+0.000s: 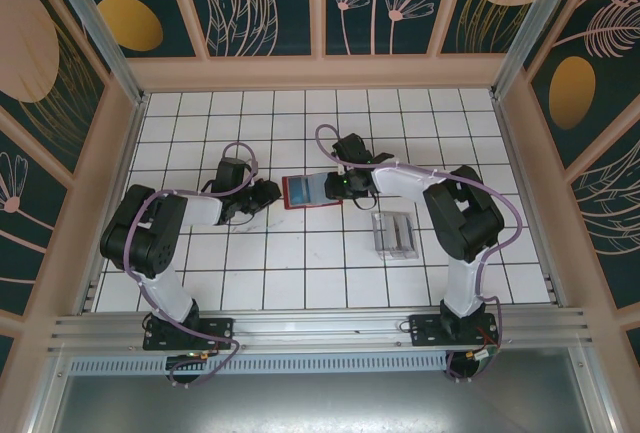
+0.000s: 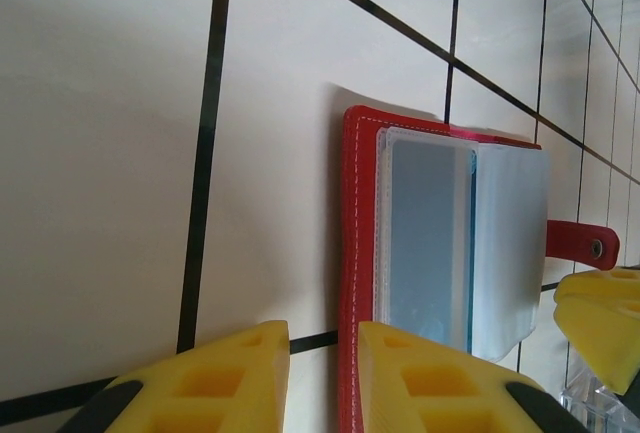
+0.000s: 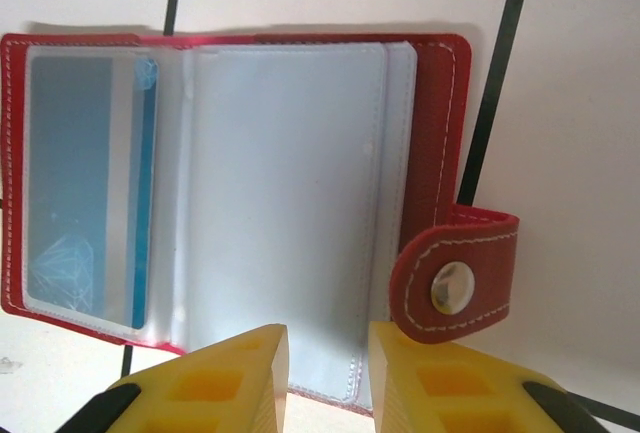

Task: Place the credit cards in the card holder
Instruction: Flip over the card slot in the card holder.

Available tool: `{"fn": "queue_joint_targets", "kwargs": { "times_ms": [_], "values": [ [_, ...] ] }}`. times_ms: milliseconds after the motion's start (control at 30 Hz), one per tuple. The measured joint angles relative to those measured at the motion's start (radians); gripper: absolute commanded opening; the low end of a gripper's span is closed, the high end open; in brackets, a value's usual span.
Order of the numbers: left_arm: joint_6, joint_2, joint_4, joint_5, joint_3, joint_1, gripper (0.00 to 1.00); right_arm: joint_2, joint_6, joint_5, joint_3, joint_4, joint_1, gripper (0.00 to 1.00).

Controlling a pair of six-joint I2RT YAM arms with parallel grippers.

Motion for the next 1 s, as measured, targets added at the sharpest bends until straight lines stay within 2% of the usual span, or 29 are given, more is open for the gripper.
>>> {"fn": "queue_joint_targets", "kwargs": {
  "times_ms": [433, 1000],
  "values": [
    [0.0, 0.008, 0.002, 0.007, 0.0, 0.0, 0.24, 0.034, 0.004, 0.0, 0.005, 0.001, 0.006, 0.35],
    [0.0, 0.016, 0.013, 0.021, 0.0, 0.0, 0.23, 0.044, 0.014, -0.017, 0.014, 0.01, 0.013, 0.28]
  ]
}}
